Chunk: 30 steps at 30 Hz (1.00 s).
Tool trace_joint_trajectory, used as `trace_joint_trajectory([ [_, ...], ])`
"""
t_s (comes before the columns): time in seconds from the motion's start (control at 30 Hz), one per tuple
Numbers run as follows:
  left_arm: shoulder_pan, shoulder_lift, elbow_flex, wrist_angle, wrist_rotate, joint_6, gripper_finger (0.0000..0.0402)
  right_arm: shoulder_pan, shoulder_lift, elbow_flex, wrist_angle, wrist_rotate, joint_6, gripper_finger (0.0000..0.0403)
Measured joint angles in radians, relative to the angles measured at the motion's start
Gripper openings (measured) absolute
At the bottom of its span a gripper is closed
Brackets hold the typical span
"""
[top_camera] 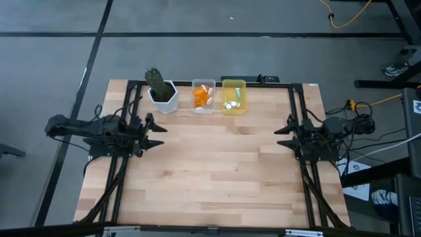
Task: Pick and place medicine bottles into bin by pill shape (circle, oval)
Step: Return to Home Position
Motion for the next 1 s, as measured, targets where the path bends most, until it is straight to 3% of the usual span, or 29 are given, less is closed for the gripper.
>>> trace_joint_trajectory([
  [0.37, 0.001, 0.0, -0.159, 0.178, 0.005, -0.027, 0.0251, -0.001, -0.049, -0.103, -0.056, 0.059, -0.009, 0.0205],
  [0.6, 0.001, 0.0, -0.172, 0.203, -0.031, -0.022, 0.0251, -0.001, -0.05, -0.197, 0.042, 0.124, -0.055, 0.0205],
  [0.83, 0.002, 0.001, -0.172, 0.167, -0.152, -0.023, 0.0251, -0.001, -0.048, -0.272, 0.196, 0.026, -0.158, 0.0205],
  [1.0, 0.002, 0.001, -0.172, 0.166, -0.16, -0.023, 0.0251, -0.002, -0.047, -0.307, 0.301, 0.017, -0.238, 0.0205],
])
